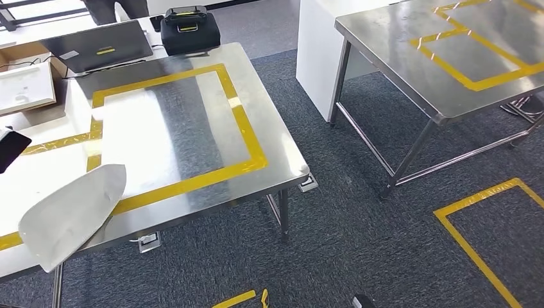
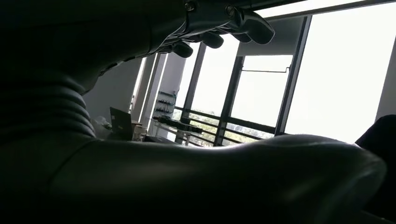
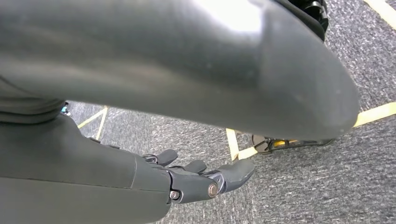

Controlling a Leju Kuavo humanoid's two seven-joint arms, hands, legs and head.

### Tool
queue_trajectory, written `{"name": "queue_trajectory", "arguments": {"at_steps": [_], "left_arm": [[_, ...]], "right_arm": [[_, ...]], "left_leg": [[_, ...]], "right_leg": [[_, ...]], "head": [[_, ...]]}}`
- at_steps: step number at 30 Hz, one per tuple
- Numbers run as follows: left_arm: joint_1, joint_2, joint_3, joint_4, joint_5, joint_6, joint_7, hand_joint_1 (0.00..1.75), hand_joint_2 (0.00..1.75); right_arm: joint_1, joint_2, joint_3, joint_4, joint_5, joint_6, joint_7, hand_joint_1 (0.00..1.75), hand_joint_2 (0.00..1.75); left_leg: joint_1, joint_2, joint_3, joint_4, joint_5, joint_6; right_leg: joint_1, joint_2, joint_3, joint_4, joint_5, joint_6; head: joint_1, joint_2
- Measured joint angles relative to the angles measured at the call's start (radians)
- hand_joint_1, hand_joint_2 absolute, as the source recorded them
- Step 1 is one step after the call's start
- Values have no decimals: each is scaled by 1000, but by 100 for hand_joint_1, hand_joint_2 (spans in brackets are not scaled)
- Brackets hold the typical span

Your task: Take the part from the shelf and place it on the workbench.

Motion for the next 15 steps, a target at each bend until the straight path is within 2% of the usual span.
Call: {"name": "queue_trajectory", "arguments": {"at_steps": [2, 5, 6, 7, 8, 10, 11, 12, 13, 15], "left_arm": [[-20, 6, 8, -10, 26, 20, -29, 0, 0], [-46, 14, 20, -28, 64, 38, -71, 0, 0], [-53, 15, 23, -34, 75, 42, -82, 0, 0], [-59, 15, 26, -40, 85, 45, -92, 0, 0], [-64, 15, 28, -46, 92, 47, -99, 0, 0], [-69, 14, 31, -54, 102, 51, -109, 0, 0], [-69, 14, 32, -55, 105, 53, -112, 0, 0], [-69, 14, 32, -56, 107, 56, -116, 0, 0], [-69, 13, 32, -57, 107, 58, -118, 0, 0], [-69, 12, 32, -61, 108, 63, -121, 0, 0]], "right_arm": [[0, 2, 0, 0, 2, 0, -2, 0, 0], [0, 5, 0, 0, 5, 1, -8, 0, 0], [0, 6, 0, 0, 6, 1, -10, 0, 0], [-1, 6, 0, 0, 7, 1, -12, 0, 0], [-1, 7, 0, 0, 8, 1, -14, 0, 0], [-1, 7, 0, 0, 10, 1, -15, 0, 0], [-1, 7, 0, 0, 10, 1, -15, 0, 0], [-1, 7, 0, 0, 10, 0, -15, 0, 0], [-1, 7, 0, 0, 10, -1, -14, 0, 0], [-3, 7, 0, 0, 9, -2, -14, 0, 0]], "left_leg": [[-1, 0, -2, 4, -2, 4], [1, 1, 0, -2, 8, 13], [4, 3, 2, -10, 16, 18], [8, 4, 3, -18, 23, 22], [12, 6, 3, -24, 28, 25], [14, 9, -4, -23, 32, 27], [15, 10, -9, -20, 33, 25], [17, 11, -14, -17, 35, 23], [20, 11, -19, -13, 37, 19], [27, 11, -31, -2, 39, 8]], "right_leg": [[-1, 0, 1, 0, 0, 3], [-2, 1, 3, -3, 5, 14], [-1, 1, 1, 2, -2, 18], [-1, 0, -7, 22, -21, 22], [-1, -1, -24, 64, -52, 25], [-5, -2, -75, 191, -121, 34], [-7, -2, -94, 242, -140, 38], [-10, -3, -98, 263, -141, 42], [-12, -3, -82, 242, -124, 46], [-18, -4, -8, 117, -76, 54]], "head": [[0, 0], [0, 0], [0, 0], [2, 0], [4, 0], [7, 0], [8, 0], [8, 0], [8, 0], [9, 0]]}}
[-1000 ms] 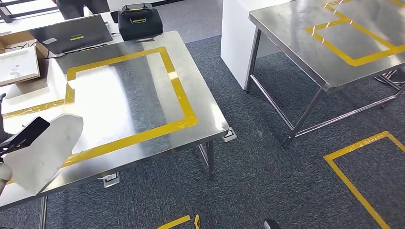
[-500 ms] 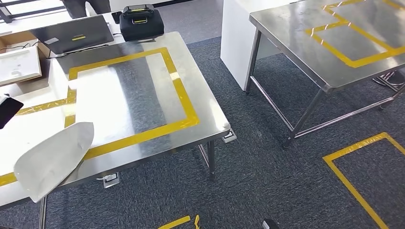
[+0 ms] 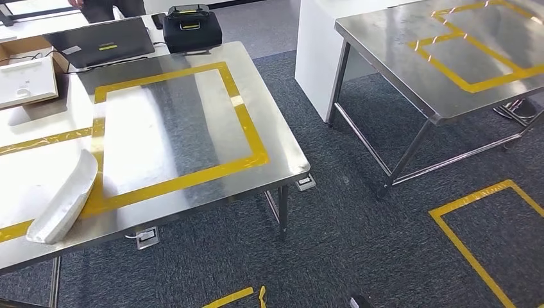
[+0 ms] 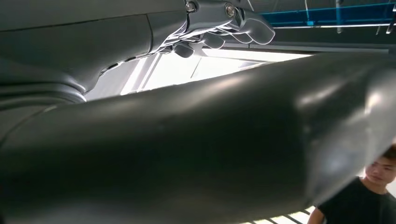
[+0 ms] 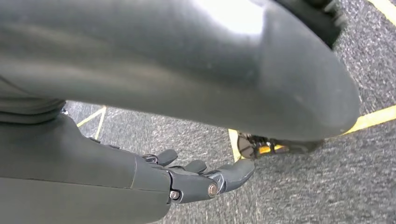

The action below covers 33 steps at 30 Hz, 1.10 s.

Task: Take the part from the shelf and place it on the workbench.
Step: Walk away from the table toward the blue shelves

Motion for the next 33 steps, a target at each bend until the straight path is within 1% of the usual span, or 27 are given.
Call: {"name": "queue_trajectory", "arguments": {"at_steps": [1, 2, 5, 6, 7, 9, 10, 11, 12, 13, 14, 16, 17, 18, 19, 21, 22, 23, 25, 26, 27, 28, 29, 30, 31, 32, 33], "left_arm": [[0, 0, 0, -3, 0, 3, 0, 0, 0], [-1, -1, 0, -6, 0, 6, 0, 0, 0], [-2, -4, 0, -11, -1, 12, 4, 0, 0], [-2, -3, 0, -11, -2, 13, 6, 0, 0], [-2, -2, 0, -10, -2, 14, 8, 0, 0], [-1, -1, 0, -9, -3, 15, 10, 0, 0], [0, -1, 0, -9, -3, 15, 10, 0, 0], [2, -1, 0, -8, -3, 15, 11, 0, 0], [4, -1, 0, -7, -3, 16, 11, 0, 0], [6, -1, 0, -6, -3, 16, 11, 0, 0], [8, -1, 0, -6, -3, 16, 12, 0, 0], [7, -1, 0, -8, -3, 16, 11, 0, 0], [7, -1, 0, -10, -3, 16, 11, 0, 0], [7, 0, 0, -12, -3, 16, 10, 0, 0], [6, 0, 0, -13, -3, 16, 9, 0, 0], [4, 0, 0, -13, -3, 16, 9, 0, 0], [4, -2, 0, -13, -3, 17, 9, 0, 0], [4, -4, 0, -13, -3, 17, 9, 0, 0], [6, -6, 0, -13, -3, 18, 10, 0, 0], [8, -6, 0, -13, -3, 18, 10, 0, 0], [11, -6, 0, -12, -3, 19, 10, 0, 0], [13, -6, 0, -11, -2, 19, 10, 0, 0], [15, -7, 0, -11, -2, 19, 10, 0, 0], [17, -7, 0, -11, -2, 19, 10, 0, 0], [17, -6, 0, -12, -2, 19, 10, 0, 0], [17, -6, 0, -13, -2, 19, 10, 0, 0], [17, -5, 0, -13, -2, 18, 10, 0, 0]], "right_arm": [[-1, 1, 0, 0, 0, 0, 0, 0, 0], [-2, 2, 0, 0, -1, 0, 0, 0, 0], [-4, 3, -1, 0, -2, 0, 2, 0, 0], [-5, 3, -2, 0, -2, -1, 2, 0, 0], [-5, 4, -4, 0, -2, -1, 2, 0, 0], [-5, 4, -7, 0, -2, -1, 3, 0, 0], [-5, 4, -9, 0, -2, -1, 3, 0, 0], [-5, 4, -11, 0, -2, -1, 3, 0, 0], [-5, 4, -12, 0, -2, -1, 3, 0, 0], [-5, 4, -13, 0, -2, -1, 3, 0, 0], [-5, 4, -14, 0, -2, -1, 3, 0, 0], [-5, 5, -15, 0, -3, -1, 3, 0, 0], [-5, 6, -15, 0, -3, -1, 3, 0, 0], [-5, 7, -15, 0, -4, -2, 4, 0, 0], [-5, 8, -15, 0, -5, -2, 4, 0, 0], [-4, 9, -16, 0, -5, -2, 6, 0, 0], [-4, 9, -16, 0, -6, -3, 8, 0, 0], [-3, 9, -16, 0, -7, -3, 9, 0, 0], [-4, 9, -16, 0, -9, -6, 11, 0, 0], [-4, 9, -16, 0, -9, -8, 11, 0, 0], [-4, 9, -16, 0, -10, -10, 11, 0, 0], [-4, 9, -17, 0, -11, -12, 12, 0, 0], [-4, 9, -17, 0, -11, -13, 12, 0, 0], [-4, 8, -17, 0, -12, -13, 12, 0, 0], [-5, 8, -18, 0, -13, -13, 12, 0, 0], [-6, 8, -18, 0, -14, -13, 11, 0, 0], [-7, 8, -18, 0, -14, -13, 11, 0, 0]], "left_leg": [[2, -1, -5, 5, 1, -8], [2, -2, -9, 9, 3, -17], [0, -6, -15, 9, 14, -43], [1, -6, -20, 15, 10, -49], [2, -4, -28, 37, -11, -52], [0, -3, -62, 136, -92, -52], [-2, -3, -81, 202, -136, -50], [-5, -3, -94, 258, -166, -48], [-7, -3, -95, 290, -178, -45], [-10, -3, -77, 284, -171, -39], [-13, -3, -41, 242, -150, -31], [-24, -2, 54, 104, -120, -13], [-29, -2, 87, 54, -113, -7], [-34, -1, 102, 23, -113, -4], [-38, -1, 102, 14, -109, -1], [-39, 1, 93, 2, -90, 11], [-37, 3, 89, -4, -77, 19], [-33, 5, 81, -9, -63, 25], [-31, 6, 55, -12, -37, 32], [-30, 7, 38, -11, -25, 31], [-30, 7, 21, -10, -13, 30], [-29, 7, 4, -9, -1, 28], [-27, 7, -12, -6, 10, 24], [-25, 7, -26, -2, 19, 20], [-25, 7, -39, 3, 27, 14], [-24, 7, -48, 7, 34, 8], [-25, 8, -53, 10, 41, 2]], "right_leg": [[0, 3, 30, -52, 20, -2], [1, 5, 48, -86, 28, -6], [4, 9, 40, -95, 33, -37], [3, 8, 36, -97, 38, -48], [3, 6, 31, -100, 46, -58], [7, 3, 17, -104, 61, -73], [11, 3, 7, -103, 69, -77], [15, 3, -3, -103, 77, -80], [19, 3, -13, -103, 85, -82], [23, 2, -24, -102, 93, -83], [26, 3, -34, -102, 102, -83], [31, 3, -48, -102, 118, -80], [31, 3, -52, -103, 126, -77], [31, 3, -54, -105, 134, -72], [29, 3, -55, -108, 142, -65], [27, 4, -58, -113, 152, -51], [26, 4, -64, -103, 136, -45], [26, 4, -75, -74, 102, -39], [22, 2, -110, 38, 4, -30], [20, 2, -125, 103, -31, -25], [19, 2, -130, 150, -45, -22], [19, 2, -119, 167, -37, -20], [19, 1, -90, 147, -15, -19], [18, 1, -43, 93, 7, -18], [18, 1, 12, 21, 11, -19], [20, 2, 55, -39, 8, -25], [21, 3, 83, -84, -2, -34]], "head": [[0, 0], [1, 0], [0, 0], [0, 0], [-2, 0], [-5, 0], [-7, 0], [-7, 0], [-7, 0], [-7, 0], [-7, 0], [-6, 0], [-5, 0], [-6, 0], [-6, 0], [-9, 0], [-9, 0], [-8, 0], [-5, 0], [-4, 0], [-4, 0], [-4, 0], [-4, 0], [-3, 0], [-2, 0], [-1, 0], [1, 0]]}}
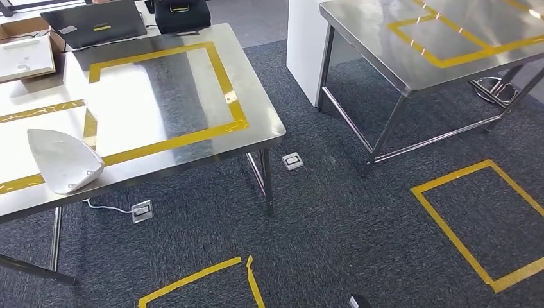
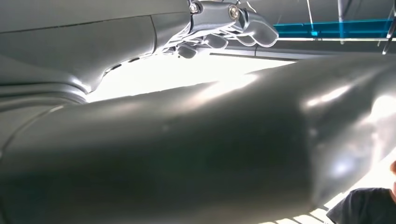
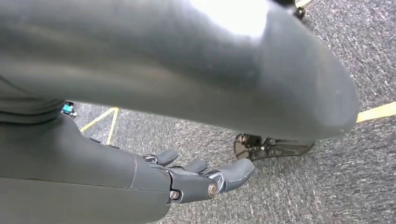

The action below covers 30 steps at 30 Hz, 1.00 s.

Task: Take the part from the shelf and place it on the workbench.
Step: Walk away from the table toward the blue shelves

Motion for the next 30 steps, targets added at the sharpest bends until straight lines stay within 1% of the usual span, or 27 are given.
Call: {"name": "queue_trajectory", "arguments": {"at_steps": [1, 2, 3, 4, 5, 6, 7, 8, 9, 10, 11, 12, 14, 15, 16, 18, 19, 20, 21, 23, 24, 25, 26, 27, 28, 29, 30], "left_arm": [[0, 0, 0, 0, 0, 0, 0, 0, 0], [-1, 0, 0, 0, 0, 0, 1, 0, 0], [-1, 0, 0, 1, 0, 0, 2, 0, 0], [0, 0, 0, 2, 0, 0, 3, 0, 0], [0, 0, 0, 2, 0, -1, 5, 0, 0], [0, 1, 0, 3, 0, -1, 6, 0, 0], [1, 1, 0, 4, 0, -1, 8, 0, 0], [2, 1, 0, 5, 0, -1, 9, 0, 0], [5, 1, 0, 6, -1, -1, 10, 0, 0], [8, 1, 0, 7, -1, -1, 11, 0, 0], [11, 0, 0, 8, -1, -1, 11, 0, 0], [12, 0, 0, 9, -1, 0, 11, 0, 0], [12, -2, 0, 6, -1, 1, 11, 0, 0], [11, -2, 0, 4, -1, 2, 12, 0, 0], [11, -4, 0, 3, -1, 3, 12, 0, 0], [10, -7, -1, 3, -1, 4, 14, 0, 0], [10, -9, -1, 3, -1, 4, 16, 0, 0], [10, -12, -1, 2, -1, 4, 16, 0, 0], [11, -15, -1, 2, -1, 5, 17, 0, 0], [13, -17, -1, 2, -1, 7, 19, 0, 0], [15, -17, -1, 2, -1, 8, 19, 0, 0], [18, -17, -1, 2, -1, 10, 20, 0, 0], [21, -17, -1, 2, -1, 10, 20, 0, 0], [24, -16, -1, 2, -1, 10, 20, 0, 0], [26, -15, -1, 2, -1, 10, 20, 0, 0], [27, -13, -1, 2, -1, 10, 20, 0, 0], [28, -11, -1, 1, -1, 10, 20, 0, 0]], "right_arm": [[0, 0, -1, 0, 0, 0, 0, 0, 0], [1, 0, -2, 0, -1, 0, 0, 0, 0], [1, 0, -2, 0, -1, 0, 0, 0, 0], [1, 0, -3, 0, -1, 0, 1, 0, 0], [1, 0, -4, 0, -2, 0, 2, 0, 0], [1, 0, -4, 0, -2, 0, 3, 0, 0], [1, 0, -5, 0, -3, -1, 3, 0, 0], [1, 0, -5, 0, -3, -1, 4, 0, 0], [1, 0, -5, 0, -3, -1, 4, 0, 0], [1, 0, -5, 0, -3, -1, 4, 0, 0], [1, 0, -5, 0, -3, -1, 5, 0, 0], [1, 0, -5, 0, -3, -1, 5, 0, 0], [1, 0, -5, 0, -4, -2, 5, 0, 0], [1, 0, -5, 0, -4, -2, 5, 0, 0], [1, 0, -5, 0, -4, -2, 4, 0, 0], [2, 0, -5, 0, -3, -1, 4, 0, 0], [3, 0, -5, 0, -3, -1, 4, 0, 0], [4, 0, -5, 0, -2, -1, 4, 0, 0], [5, 0, -5, 0, -2, -1, 4, 0, 0], [5, 1, -5, 0, 0, 0, 4, 0, 0], [4, 1, -5, 0, 1, 0, 3, 0, 0], [4, 0, -5, 0, 2, 1, 3, 0, 0], [4, 0, -5, 0, 4, 1, 3, 0, 0], [4, 0, -5, 0, 5, 1, 3, 0, 0], [3, -1, -5, 0, 6, 1, 3, 0, 0], [2, -2, -5, 0, 6, 2, 2, 0, 0], [2, -2, -5, 0, 7, 3, 2, 0, 0]], "left_leg": [[0, 1, -2, 0, 7, -7], [0, 1, -1, -3, 15, -13], [1, 1, -3, -4, 19, -19], [3, -1, -11, 4, 6, -24], [4, -2, -24, 27, -24, -29], [5, -4, -41, 71, -69, -32], [5, -5, -60, 133, -120, -36], [5, -5, -75, 198, -157, -38], [5, -5, -81, 251, -174, -39], [5, -6, -73, 277, -172, -39], [5, -6, -48, 267, -154, -37], [5, -6, -3, 220, -131, -33], [1, -7, 101, 82, -125, -24], [-2, -8, 134, 29, -132, -19], [-6, -8, 147, 2, -140, -13], [-10, -8, 139, -10, -125, 2], [-9, -6, 133, -13, -113, 10], [-6, -5, 124, -18, -99, 19], [-4, -4, 113, -21, -84, 25], [-4, -3, 84, -21, -58, 31], [-5, -3, 68, -20, -47, 31], [-5, -3, 51, -18, -35, 30], [-5, -3, 36, -15, -24, 29], [-5, -3, 21, -12, -15, 26], [-4, -3, 8, -9, -5, 23], [-5, -3, -3, -5, 3, 19], [-5, -2, -9, -4, 11, 13]], "right_leg": [[3, 1, 9, -20, -9, -11], [5, 3, 3, -21, -3, -23], [4, 1, -2, -25, 4, -32], [3, -1, -10, -27, 15, -41], [1, -3, -20, -29, 28, -48], [0, -5, -31, -31, 41, -53], [1, -6, -45, -31, 53, -56], [2, -6, -58, -30, 64, -57], [3, -6, -72, -30, 75, -57], [4, -6, -86, -29, 86, -57], [5, -6, -100, -29, 97, -56], [6, -6, -112, -29, 108, -54], [7, -5, -130, -29, 129, -46], [7, -4, -134, -30, 138, -40], [6, -4, -135, -33, 147, -34], [4, -3, -136, -43, 165, -19], [3, -2, -142, -42, 160, -13], [3, -2, -152, -25, 135, -7], [2, -2, -166, 11, 93, -3], [0, -3, -200, 136, -11, 5], [0, -3, -209, 196, -40, 7], [0, -3, -207, 235, -45, 9], [0, -3, -188, 239, -29, 9], [0, -3, -152, 208, -3, 7], [0, -3, -100, 145, 12, 4], [3, -3, -48, 72, 12, -2], [5, -3, -10, 15, 7, -9]], "head": [[1, 0], [1, 0], [2, 0], [1, 0], [1, 0], [0, 0], [0, 0], [0, 0], [0, 0], [0, 0], [0, 0], [0, 0], [1, 0], [2, 0], [2, 0], [2, 0], [3, 0], [4, 0], [6, 0], [11, 0], [13, 0], [14, 0], [15, 0], [16, 0], [19, 0], [21, 0], [23, 0]]}}
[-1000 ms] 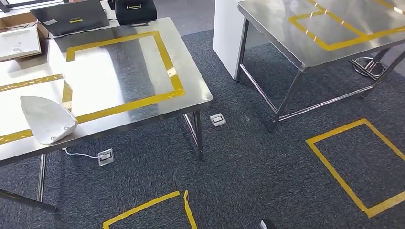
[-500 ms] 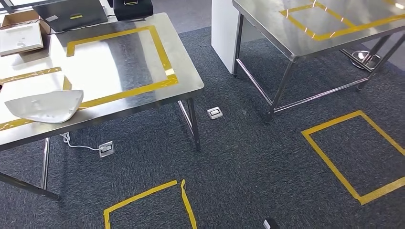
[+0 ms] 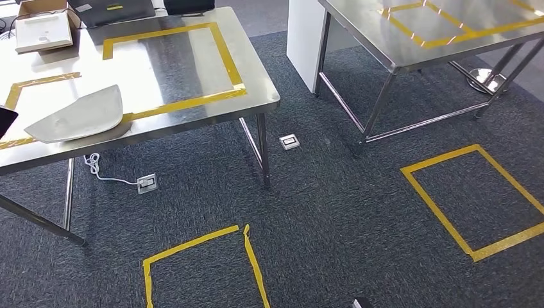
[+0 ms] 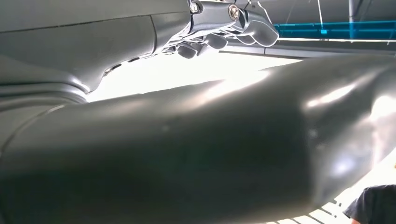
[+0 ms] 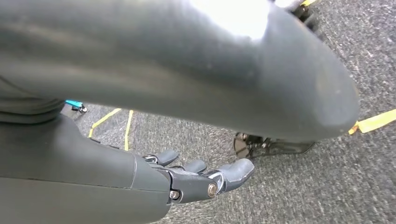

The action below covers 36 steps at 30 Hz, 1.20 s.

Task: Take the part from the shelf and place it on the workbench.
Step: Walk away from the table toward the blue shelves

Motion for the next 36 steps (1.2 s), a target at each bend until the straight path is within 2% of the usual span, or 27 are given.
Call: {"name": "queue_trajectory", "arguments": {"at_steps": [1, 2, 4, 5, 6, 8, 9, 10, 11, 12, 13, 15, 16, 17, 19, 20, 21, 24, 25, 26, 27, 29, 31, 32, 34, 35, 36], "left_arm": [[0, 2, 0, 0, 0, 0, 0, 0, 0], [-1, 4, 0, 0, 0, 0, 0, 0, 0], [-1, 5, -1, 0, -1, 0, 0, 0, 0], [0, 7, -1, 0, -2, 0, 1, 0, 0], [0, 10, -1, 1, -3, 0, 1, 0, 0], [2, 14, -1, 2, -7, 0, 5, 0, 0], [4, 14, -2, 3, -8, 1, 7, 0, 0], [7, 15, -2, 4, -9, 1, 10, 0, 0], [10, 15, -2, 6, -11, 2, 13, 0, 0], [12, 15, -3, 7, -12, 3, 17, 0, 0], [13, 15, -3, 8, -12, 4, 20, 0, 0], [13, 15, -3, 7, -12, 7, 25, 0, 0], [13, 15, -3, 7, -12, 7, 28, 0, 0], [13, 16, -3, 8, -12, 8, 31, 0, 0], [17, 20, -3, 12, -11, 8, 39, 0, 0], [20, 21, -3, 15, -9, 8, 44, 0, 0], [26, 23, -3, 17, -5, 9, 48, 0, 0], [60, 31, 0, 24, 18, 12, 67, 0, 0], [81, 35, 4, 28, 32, 12, 77, 0, 0], [109, 39, 10, 32, 50, 13, 86, 0, 0], [142, 42, 18, 36, 71, 14, 92, 0, 0], [218, 48, 40, 44, 114, 19, 106, 0, 0], [293, 51, 65, 56, 148, 27, 132, 0, 0], [332, 50, 80, 62, 164, 27, 151, 0, 0], [419, 45, 113, 77, 206, 5, 203, 0, 0], [470, 40, 134, 87, 235, -15, 243, 0, 0], [526, 30, 158, 98, 266, -35, 288, 0, 0]], "right_arm": [[0, -1, 0, 0, 1, 2, -1, 0, 0], [0, -1, 0, 0, 1, 4, -1, 0, 0], [0, -1, 0, 0, 3, 8, -2, 0, 0], [0, -1, 0, 0, 3, 9, -2, 0, 0], [0, -1, 0, 0, 4, 10, -2, 0, 0], [-1, -1, 0, 0, 4, 11, -2, 0, 0], [-1, -1, 0, 0, 4, 11, -2, 0, 0], [-1, -1, 0, 0, 4, 11, -1, 0, 0], [-1, -1, 0, 0, 4, 11, 0, 0, 0], [-1, -1, 0, 0, 4, 11, 1, 0, 0], [-1, -1, 0, 0, 4, 11, 1, 0, 0], [-1, -1, 0, 0, 4, 10, 2, 0, 0], [-2, -2, 0, 0, 5, 9, 2, 0, 0], [-2, -2, 0, 0, 5, 9, 2, 0, 0], [0, -2, 0, 0, 6, 8, 2, 0, 0], [2, -2, 0, 0, 6, 8, 2, 0, 0], [4, -2, 0, 0, 7, 8, 2, 0, 0], [4, -2, 0, 0, 7, 7, 2, 0, 0], [3, -3, 0, 0, 7, 4, 2, 0, 0], [3, -4, 0, 0, 7, 1, 2, 0, 0], [3, -4, 0, 0, 8, -2, 2, 0, 0], [2, -7, 0, 0, 9, -6, 2, 0, 0], [0, -11, 0, 0, 13, -6, 2, 0, 0], [-1, -13, 0, 0, 15, -6, 2, 0, 0], [0, -14, 0, 0, 20, -4, 2, 0, 0], [0, -14, 0, 0, 23, -2, 2, 0, 0], [0, -14, 0, 0, 26, 1, 2, 0, 0]], "left_leg": [[0, 1, -2, 0, 8, -6], [1, 2, -2, -4, 16, -13], [2, 1, -4, -10, 25, -25], [4, -1, -11, 0, 8, -30], [4, -3, -23, 29, -27, -34], [7, -5, -54, 146, -129, -42], [8, -5, -65, 212, -164, -46], [10, -5, -67, 262, -177, -50], [12, -5, -54, 280, -167, -52], [15, -5, -24, 263, -144, -54], [18, -5, 22, 214, -120, -57], [18, -8, 119, 83, -121, -57], [15, -8, 147, 36, -133, -52], [12, -9, 157, 10, -145, -43], [8, -7, 145, 1, -134, -19], [8, -5, 136, 1, -124, -8], [8, -4, 126, 0, -113, 2], [4, -2, 89, 0, -81, 16], [1, -2, 75, 0, -70, 18], [-2, -1, 62, 1, -60, 19], [-5, 0, 50, 1, -50, 19], [-9, 4, 32, 2, -34, 18], [-10, 9, 23, 1, -18, 12], [-8, 11, 23, -2, -10, 7], [-8, 16, 26, -15, 6, -5], [-8, 13, 25, -17, 3, -10], [-8, 9, 21, -5, -19, -15]], "right_leg": [[3, 0, 23, -39, -11, -7], [7, 0, 29, -52, -13, -14], [6, -1, 20, -60, 7, -28], [3, -3, 12, -64, 20, -36], [0, -5, 2, -69, 34, -41], [-2, -7, -22, -71, 59, -46], [-2, -8, -36, -70, 70, -45], [-3, -8, -50, -70, 81, -44], [-4, -8, -64, -69, 92, -42], [-5, -9, -78, -67, 102, -38], [-7, -9, -91, -64, 112, -34], [-8, -7, -112, -59, 128, -21], [-7, -6, -118, -58, 137, -14], [-7, -5, -123, -60, 148, -7], [-9, -4, -130, -66, 167, 6], [-11, -4, -137, -61, 158, 11], [-12, -4, -147, -39, 130, 15], [-10, -4, -196, 136, -14, 17], [-8, -4, -203, 193, -39, 15], [-5, -4, -195, 222, -42, 9], [0, -4, -169, 216, -25, 2], [15, -2, -71, 107, 11, -20], [26, 1, 19, -22, 6, -39], [30, 3, 39, -58, -4, -45], [29, 4, 41, -80, 8, -48], [26, 5, 39, -90, 21, -52], [21, 6, 33, -99, 36, -55]], "head": [[3, 0], [6, 0], [10, 0], [9, 0], [9, 0], [9, 0], [9, 0], [10, 0], [10, 0], [10, 0], [10, 0], [10, 0], [11, 0], [12, 0], [15, 0], [17, 0], [19, 0], [29, 0], [33, 0], [36, 0], [39, 0], [42, 0], [44, 0], [45, 0], [49, 0], [50, 0], [49, 0]]}}
